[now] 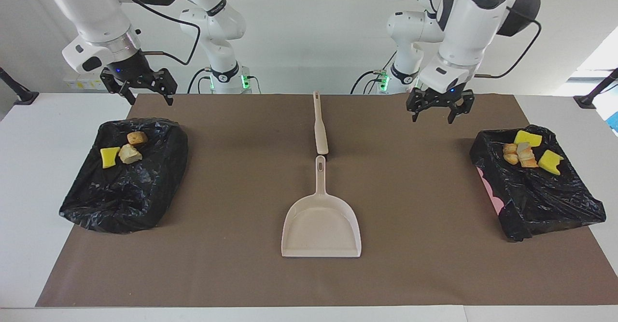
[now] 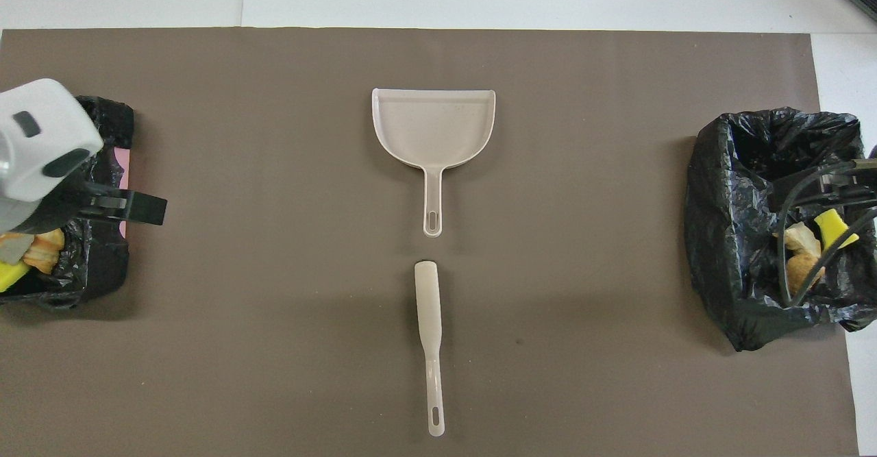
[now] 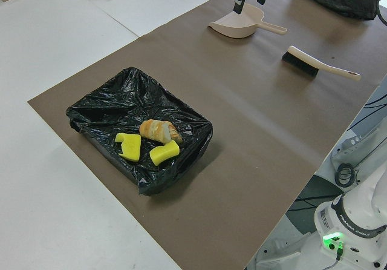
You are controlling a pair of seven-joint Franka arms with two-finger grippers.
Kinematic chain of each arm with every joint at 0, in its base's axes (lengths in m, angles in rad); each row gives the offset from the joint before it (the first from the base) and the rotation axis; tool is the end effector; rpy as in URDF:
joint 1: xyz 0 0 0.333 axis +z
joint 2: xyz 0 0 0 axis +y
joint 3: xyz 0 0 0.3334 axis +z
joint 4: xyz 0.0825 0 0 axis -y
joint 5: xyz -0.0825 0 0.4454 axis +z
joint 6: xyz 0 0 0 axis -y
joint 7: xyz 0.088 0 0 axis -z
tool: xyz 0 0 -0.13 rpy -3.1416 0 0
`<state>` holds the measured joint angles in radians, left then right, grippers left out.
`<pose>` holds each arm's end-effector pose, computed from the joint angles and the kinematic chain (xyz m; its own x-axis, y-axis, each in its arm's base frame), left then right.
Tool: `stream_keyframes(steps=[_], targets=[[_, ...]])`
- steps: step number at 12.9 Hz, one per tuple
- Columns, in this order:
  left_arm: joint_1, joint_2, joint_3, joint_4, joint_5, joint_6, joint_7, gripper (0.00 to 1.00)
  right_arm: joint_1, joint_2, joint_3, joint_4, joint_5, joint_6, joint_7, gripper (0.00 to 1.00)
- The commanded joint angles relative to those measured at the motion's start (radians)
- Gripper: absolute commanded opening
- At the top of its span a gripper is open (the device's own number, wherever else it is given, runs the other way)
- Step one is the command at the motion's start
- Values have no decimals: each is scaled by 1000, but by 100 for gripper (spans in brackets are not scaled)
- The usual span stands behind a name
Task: Sweep and dump trash in bin
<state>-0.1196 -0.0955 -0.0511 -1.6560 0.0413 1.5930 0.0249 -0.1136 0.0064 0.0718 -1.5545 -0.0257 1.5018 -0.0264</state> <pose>0.5792 -0.0958 0.6328 0.9803 -0.1951 0.0312 -0.1935 -0.9800 -0.0469 0.6087 -0.0291 0.6179 0.9981 -0.0171 -0.0597 -0.0157 -0.9996 0.0237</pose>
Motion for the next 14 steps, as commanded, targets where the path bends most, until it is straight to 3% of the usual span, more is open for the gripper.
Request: stream_keyframes(steps=[1,5,14], targets=[[14,33,36,131,-44,-123,76,100,-11,-19,8,-21,15,15,9,100],[38,82,48,234,-60,-199,98,100,-11,-19,8,-21,15,15,11,100],[63,66,40,219,-70,-177,102,100,-11,-19,8,-21,15,15,11,100]])
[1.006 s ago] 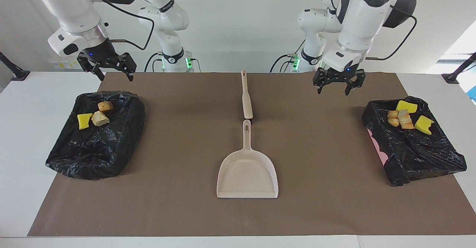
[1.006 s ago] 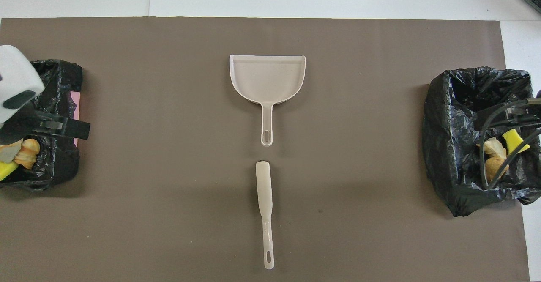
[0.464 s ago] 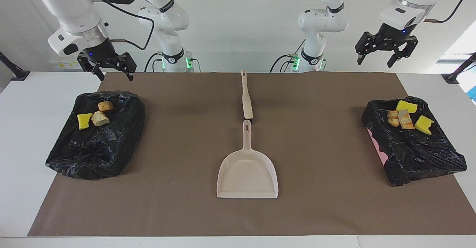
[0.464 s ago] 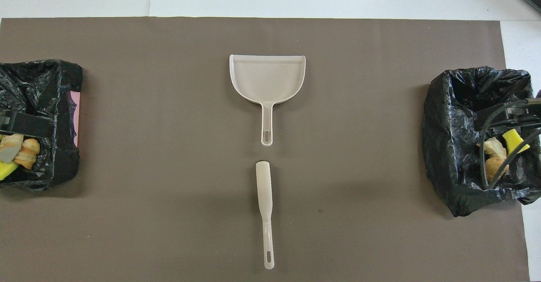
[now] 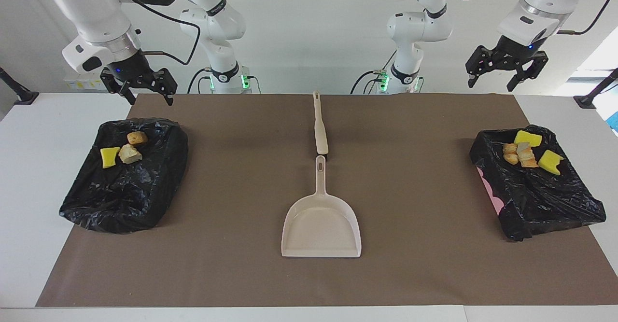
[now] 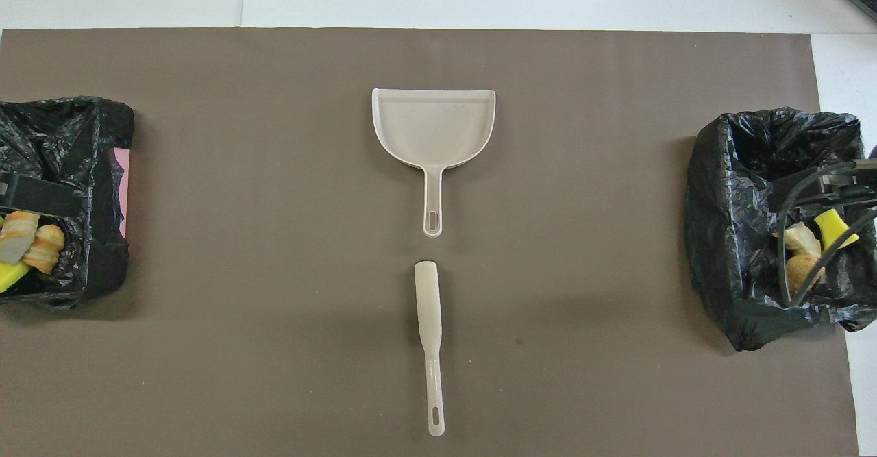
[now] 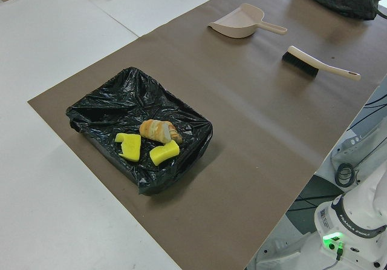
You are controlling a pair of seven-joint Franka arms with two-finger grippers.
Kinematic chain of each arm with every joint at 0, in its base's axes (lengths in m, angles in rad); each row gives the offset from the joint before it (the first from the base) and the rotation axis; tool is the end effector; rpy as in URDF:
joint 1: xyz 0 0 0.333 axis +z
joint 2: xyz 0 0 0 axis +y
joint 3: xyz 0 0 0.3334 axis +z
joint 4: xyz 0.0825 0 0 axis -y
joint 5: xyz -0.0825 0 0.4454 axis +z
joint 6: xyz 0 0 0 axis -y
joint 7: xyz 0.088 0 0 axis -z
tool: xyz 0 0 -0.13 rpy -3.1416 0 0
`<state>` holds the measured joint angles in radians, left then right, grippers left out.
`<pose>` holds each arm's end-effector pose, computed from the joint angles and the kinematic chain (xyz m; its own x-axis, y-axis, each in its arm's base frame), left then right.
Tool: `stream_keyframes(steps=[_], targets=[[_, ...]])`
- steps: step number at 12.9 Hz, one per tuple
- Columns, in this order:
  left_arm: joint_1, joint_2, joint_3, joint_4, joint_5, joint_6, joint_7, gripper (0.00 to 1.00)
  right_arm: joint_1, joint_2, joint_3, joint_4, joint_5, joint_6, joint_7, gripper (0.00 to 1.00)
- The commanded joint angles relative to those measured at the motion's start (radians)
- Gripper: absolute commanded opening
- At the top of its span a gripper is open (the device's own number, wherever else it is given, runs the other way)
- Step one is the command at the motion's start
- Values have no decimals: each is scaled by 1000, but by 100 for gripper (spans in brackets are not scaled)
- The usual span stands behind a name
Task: Sweep and dump trash in bin
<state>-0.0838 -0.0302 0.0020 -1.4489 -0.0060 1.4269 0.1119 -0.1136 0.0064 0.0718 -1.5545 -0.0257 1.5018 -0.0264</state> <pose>0.5872 -0.0490 0.6885 0.9811 -0.1933 0.0088 -0.1934 -0.9811 0.0050 0.6087 -0.0291 0.6179 0.9981 -0.0171 -0.0597 -0.0157 -0.9996 0.0237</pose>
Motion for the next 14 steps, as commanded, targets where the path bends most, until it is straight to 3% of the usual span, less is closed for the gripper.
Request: stream_keyframes(steps=[1,14], targets=[[29,0,-14,5,-23,-11,14,100,-11,-19,8,-21,15,15,11,100],[44,-37,-27,-44,-17,-25,-8,100,-11,-19,8,-21,15,15,11,100]])
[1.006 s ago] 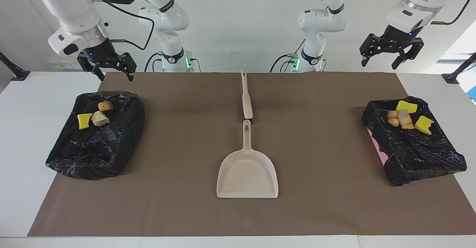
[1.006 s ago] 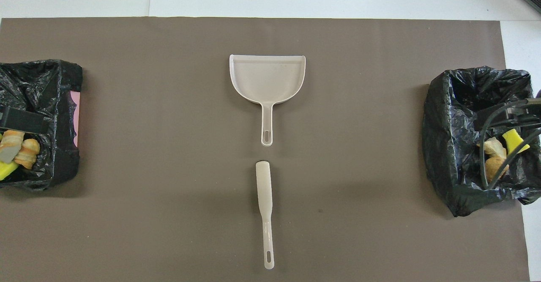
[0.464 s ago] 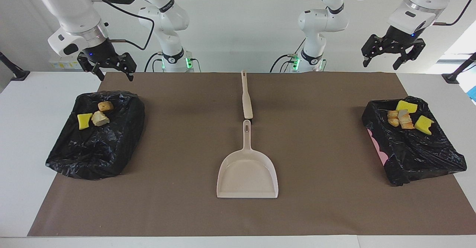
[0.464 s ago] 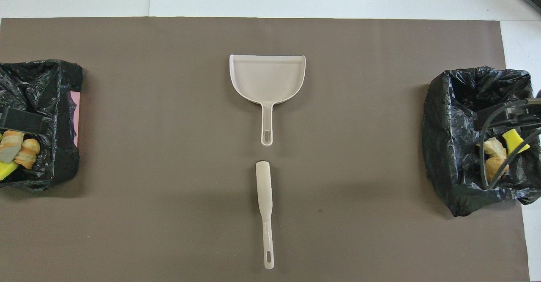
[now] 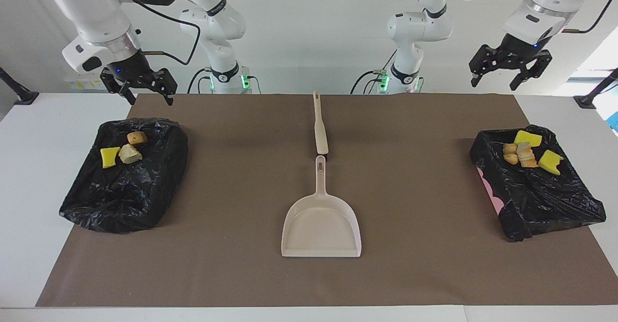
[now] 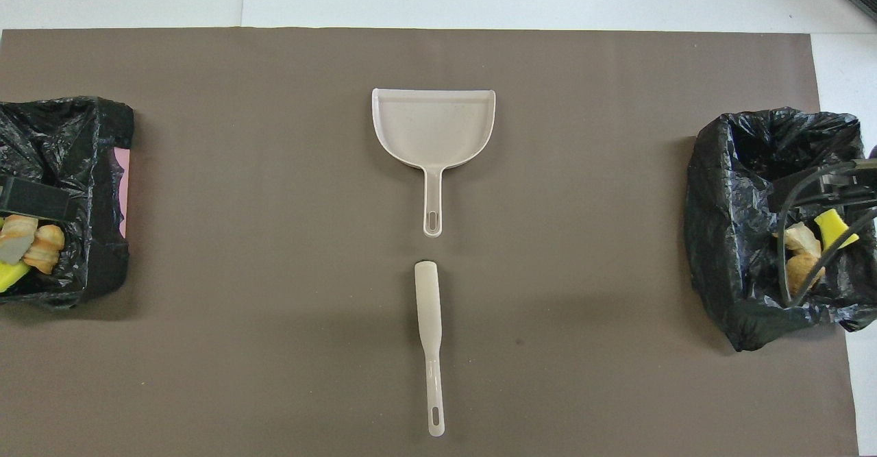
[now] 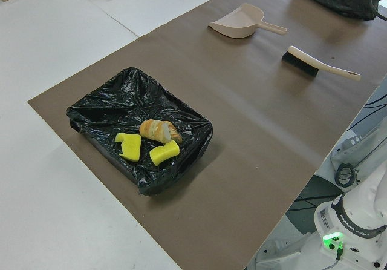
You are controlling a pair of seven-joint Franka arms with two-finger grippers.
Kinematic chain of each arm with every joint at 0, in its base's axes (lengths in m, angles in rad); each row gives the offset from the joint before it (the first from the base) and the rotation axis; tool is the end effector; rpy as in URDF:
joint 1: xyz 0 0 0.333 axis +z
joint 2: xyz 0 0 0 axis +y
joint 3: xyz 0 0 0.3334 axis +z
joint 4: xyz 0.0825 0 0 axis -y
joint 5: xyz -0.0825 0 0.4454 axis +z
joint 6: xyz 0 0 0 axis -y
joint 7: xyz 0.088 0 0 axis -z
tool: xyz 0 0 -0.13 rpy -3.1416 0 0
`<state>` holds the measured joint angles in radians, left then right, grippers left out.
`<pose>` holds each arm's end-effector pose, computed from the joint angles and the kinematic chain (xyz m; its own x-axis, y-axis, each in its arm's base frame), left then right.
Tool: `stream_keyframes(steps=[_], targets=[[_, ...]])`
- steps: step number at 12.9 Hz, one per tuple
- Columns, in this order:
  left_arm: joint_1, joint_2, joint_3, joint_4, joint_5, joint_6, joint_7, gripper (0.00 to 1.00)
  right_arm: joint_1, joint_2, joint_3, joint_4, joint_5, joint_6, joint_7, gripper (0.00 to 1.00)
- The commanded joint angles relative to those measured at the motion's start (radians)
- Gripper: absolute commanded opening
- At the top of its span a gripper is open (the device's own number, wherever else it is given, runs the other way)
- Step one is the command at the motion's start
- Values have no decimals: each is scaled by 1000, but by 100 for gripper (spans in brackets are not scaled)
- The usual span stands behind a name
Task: Sweep and dump trash in bin
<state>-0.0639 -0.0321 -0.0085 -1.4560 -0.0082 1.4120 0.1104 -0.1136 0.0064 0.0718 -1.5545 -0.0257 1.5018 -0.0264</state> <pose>0.5851 -0.0437 0.6846 0.9830 -0.1830 -0.0110 -0.1829 -0.9831 0.0091 0.6087 -0.0291 0.6179 0.9981 -0.0171 -0.0597 -0.0157 -0.9996 0.0237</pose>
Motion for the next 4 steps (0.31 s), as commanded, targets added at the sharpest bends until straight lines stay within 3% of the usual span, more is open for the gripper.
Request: stream_keyframes(steps=[1,4], targets=[[22,-37,-16,-38,-13,-10,-14,100,-11,-19,8,-21,15,15,13,100],[22,-37,-16,-40,-13,-8,-20,100,-14,-19,6,-21,15,15,14,100]])
